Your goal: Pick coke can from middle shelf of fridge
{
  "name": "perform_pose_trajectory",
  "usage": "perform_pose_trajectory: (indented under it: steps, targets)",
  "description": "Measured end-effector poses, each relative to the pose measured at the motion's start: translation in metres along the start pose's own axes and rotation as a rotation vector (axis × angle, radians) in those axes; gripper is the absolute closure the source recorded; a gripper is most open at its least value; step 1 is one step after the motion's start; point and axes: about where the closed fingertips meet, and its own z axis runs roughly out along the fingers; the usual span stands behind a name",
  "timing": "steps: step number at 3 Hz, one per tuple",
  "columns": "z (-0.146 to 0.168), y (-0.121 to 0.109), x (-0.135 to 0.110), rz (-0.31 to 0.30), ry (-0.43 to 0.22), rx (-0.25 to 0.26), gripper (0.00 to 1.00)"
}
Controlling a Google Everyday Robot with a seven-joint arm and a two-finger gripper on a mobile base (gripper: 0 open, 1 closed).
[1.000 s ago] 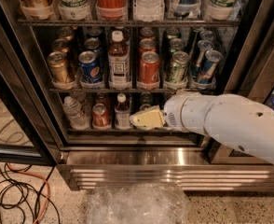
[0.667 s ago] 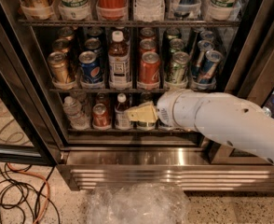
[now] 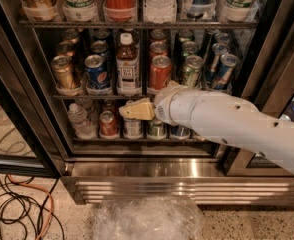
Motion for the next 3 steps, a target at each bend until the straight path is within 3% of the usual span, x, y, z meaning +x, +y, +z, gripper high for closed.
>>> perform_pose_trajectory:
  steps: [1, 2, 3]
  targets:
    - [0.012, -0.007, -0.010, -0.021, -0.026, 0.016, 0.01]
    - [0.013, -0.007, -0.011, -0.023, -0.027, 0.016, 0.09]
    - [0.008, -0.008, 0.001, 0.000, -0.001, 0.020, 0.00]
